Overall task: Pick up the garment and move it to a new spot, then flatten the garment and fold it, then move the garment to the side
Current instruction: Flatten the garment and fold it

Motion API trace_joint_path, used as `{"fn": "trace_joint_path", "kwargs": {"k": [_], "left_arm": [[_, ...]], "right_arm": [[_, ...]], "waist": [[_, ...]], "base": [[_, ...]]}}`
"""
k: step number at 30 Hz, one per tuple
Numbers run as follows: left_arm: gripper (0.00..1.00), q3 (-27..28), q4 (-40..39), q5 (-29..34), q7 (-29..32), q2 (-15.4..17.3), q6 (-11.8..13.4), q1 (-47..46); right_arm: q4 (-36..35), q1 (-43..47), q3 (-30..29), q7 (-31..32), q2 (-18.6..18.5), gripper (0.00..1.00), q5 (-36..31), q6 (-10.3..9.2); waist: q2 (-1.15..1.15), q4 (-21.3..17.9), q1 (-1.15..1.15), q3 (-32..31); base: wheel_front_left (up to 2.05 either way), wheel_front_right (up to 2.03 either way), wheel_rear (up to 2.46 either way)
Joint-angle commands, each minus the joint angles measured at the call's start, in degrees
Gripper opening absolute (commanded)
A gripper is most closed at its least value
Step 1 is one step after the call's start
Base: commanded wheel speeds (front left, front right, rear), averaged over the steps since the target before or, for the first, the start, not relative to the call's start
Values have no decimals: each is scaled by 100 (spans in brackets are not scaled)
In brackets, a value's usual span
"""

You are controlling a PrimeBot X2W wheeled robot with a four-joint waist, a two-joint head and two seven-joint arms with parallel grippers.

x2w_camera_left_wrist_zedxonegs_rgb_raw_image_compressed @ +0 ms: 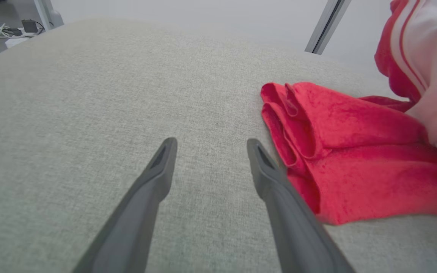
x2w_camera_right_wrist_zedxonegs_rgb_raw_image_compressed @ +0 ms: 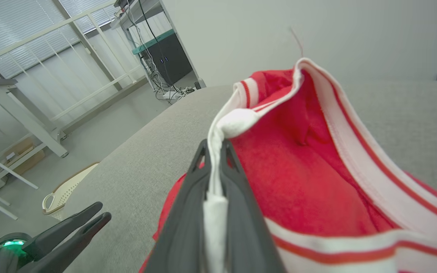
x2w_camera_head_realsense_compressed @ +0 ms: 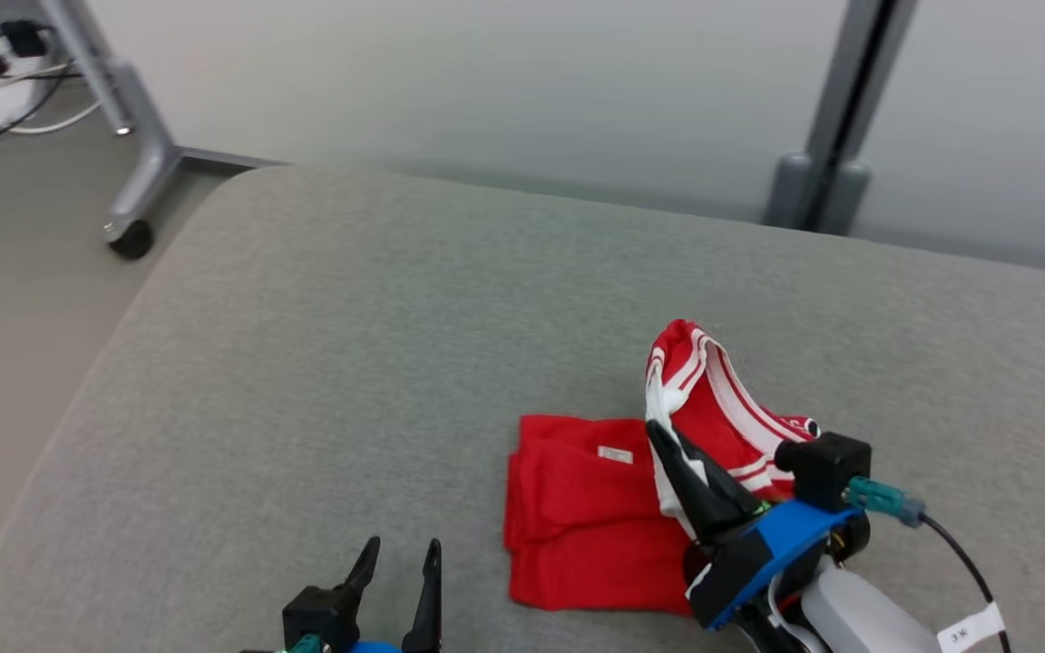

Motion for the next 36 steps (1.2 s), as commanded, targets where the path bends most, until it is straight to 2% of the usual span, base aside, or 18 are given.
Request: {"fn": "trace_joint_path", "kwargs": {"k": [1,5,6,8,9,13,16,19,23,30,36], "left_arm": [[100,-44,3,-19,-12,5,-13,34],[100,-60,6,-34,-11,4,-11,74],[100,-55,-3,-26,-12,4,-8,81],[100,-30,-20,-32,-12,4,19,115],[100,-14,-24,-33,-12,4,27,133],[100,16,-47,-30,-12,4,34,113],[100,60,-80,-18,-12,4,52,33],[100,140,-123,31,-12,6,68,-31],[100,287,-202,132,-12,5,81,-86],[100,660,-235,361,-11,4,132,1],[100,927,-311,472,-12,3,157,284]], "right_arm": [[114,-109,73,-2,22,0,9,0],[420,-272,279,-15,141,0,68,0],[460,-300,322,-21,170,28,126,0],[488,-351,445,-33,211,62,217,0],[462,-359,528,-37,233,100,303,0],[453,-415,710,-45,97,100,512,0],[468,-402,576,-74,-6,100,473,0],[447,-292,66,-74,-119,100,91,0],[460,10,-808,-76,-82,100,-606,0],[509,672,-2068,-77,235,100,-1737,0],[454,1117,-2615,-78,584,100,-2416,0]], "waist": [[0,286,0,151],[0,554,0,175],[0,578,0,178],[0,582,0,176],[0,558,0,169],[0,355,0,116],[0,132,0,56],[0,-121,0,-15],[0,-428,0,-139],[0,-851,0,-373],[0,-1159,0,-508]], "base": [[0,0,0],[0,0,0],[0,0,0],[0,0,0],[0,0,0],[0,0,0],[0,0,0],[0,0,0],[0,0,0],[0,0,0],[0,0,0]]}}
